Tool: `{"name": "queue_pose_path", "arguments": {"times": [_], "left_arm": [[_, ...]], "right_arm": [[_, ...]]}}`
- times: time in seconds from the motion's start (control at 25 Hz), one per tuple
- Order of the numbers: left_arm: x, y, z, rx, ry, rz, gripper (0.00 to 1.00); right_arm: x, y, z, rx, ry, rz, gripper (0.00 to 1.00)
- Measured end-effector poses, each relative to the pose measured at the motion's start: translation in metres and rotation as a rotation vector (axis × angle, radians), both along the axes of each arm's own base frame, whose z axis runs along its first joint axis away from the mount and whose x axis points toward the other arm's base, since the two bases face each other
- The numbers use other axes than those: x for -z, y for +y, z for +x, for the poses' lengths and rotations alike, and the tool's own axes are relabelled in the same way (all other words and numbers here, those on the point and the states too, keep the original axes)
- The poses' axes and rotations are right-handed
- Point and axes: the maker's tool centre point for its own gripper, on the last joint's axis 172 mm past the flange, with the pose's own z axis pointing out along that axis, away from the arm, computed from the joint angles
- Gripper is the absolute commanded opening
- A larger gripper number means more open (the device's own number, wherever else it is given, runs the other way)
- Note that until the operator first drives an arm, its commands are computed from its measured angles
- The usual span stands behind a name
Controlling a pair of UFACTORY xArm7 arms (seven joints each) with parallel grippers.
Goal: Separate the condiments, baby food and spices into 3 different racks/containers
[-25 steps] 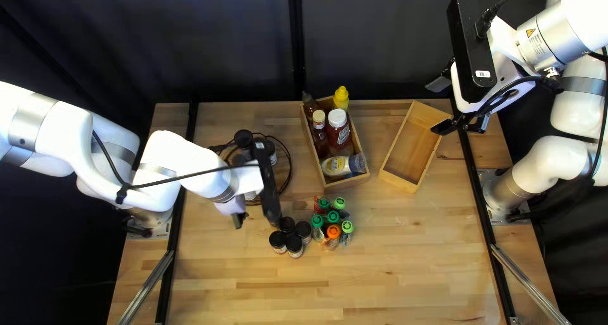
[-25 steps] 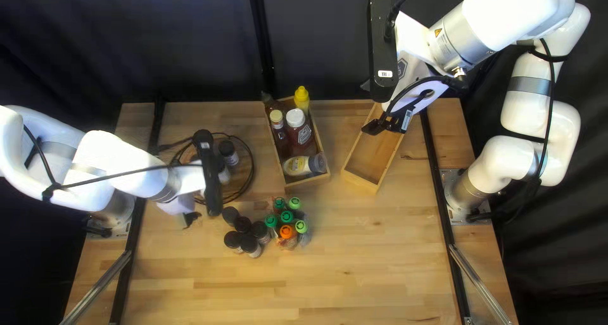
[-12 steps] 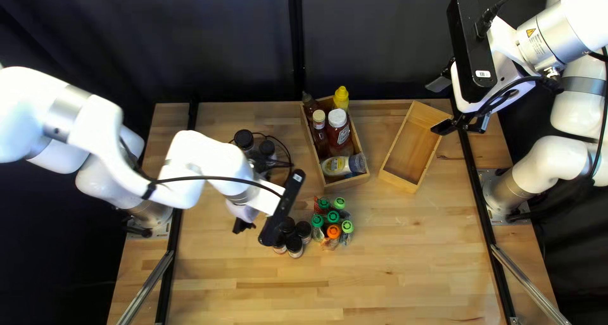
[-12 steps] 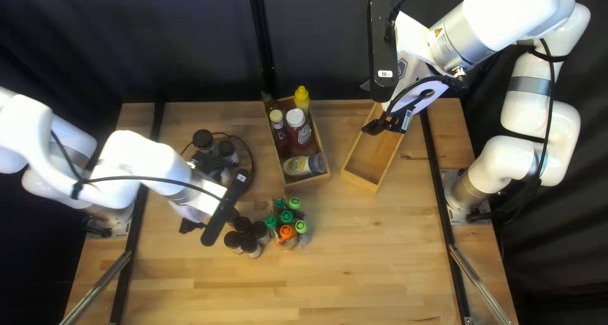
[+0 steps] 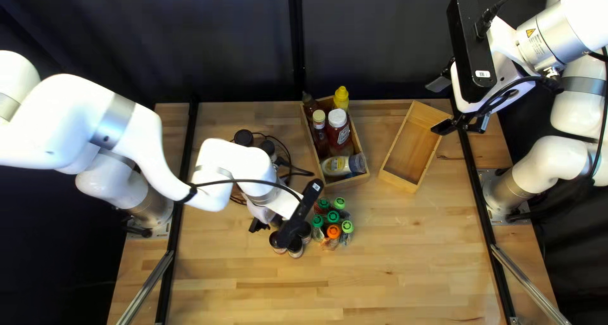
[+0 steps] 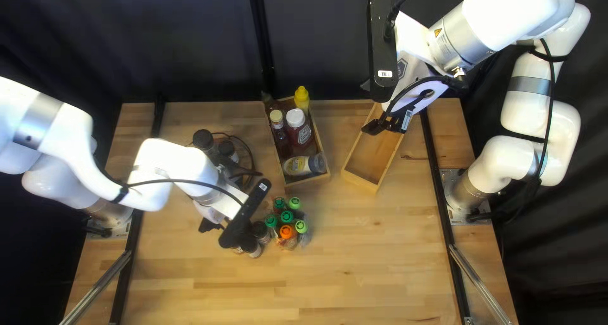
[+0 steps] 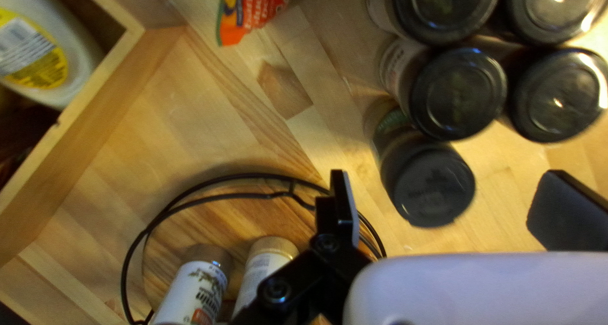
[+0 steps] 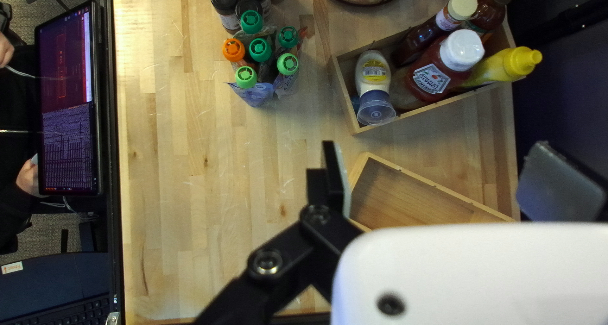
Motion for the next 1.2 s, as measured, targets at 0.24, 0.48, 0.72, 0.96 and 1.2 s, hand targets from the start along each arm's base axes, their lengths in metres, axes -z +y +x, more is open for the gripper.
{"name": "queue_pose_path", "arguments": {"times": [0.24, 0.48, 0.72, 0.96, 1.2], "left_arm": [[0.007, 0.0, -0.006, -0.015, 0.003, 0.024, 0.77], [0.004, 0.0, -0.007, -0.025, 0.003, 0.035, 0.0], [-0.021, 0.0, -0.011, -0.047, 0.001, 0.04, 0.0], [-0.066, 0.011, -0.024, -0.109, -0.004, 0.069, 0.0], [-0.096, 0.036, -0.018, -0.204, -0.026, 0.102, 0.0]], "right_arm": [[0.0, 0.0, 0.0, 0.0, 0.0, 0.0, 1.0], [0.0, 0.0, 0.0, 0.0, 0.0, 0.0, 1.0], [0.0, 0.0, 0.0, 0.0, 0.0, 0.0, 1.0], [0.0, 0.0, 0.0, 0.0, 0.0, 0.0, 1.0], [0.0, 0.0, 0.0, 0.0, 0.0, 0.0, 1.0]]}}
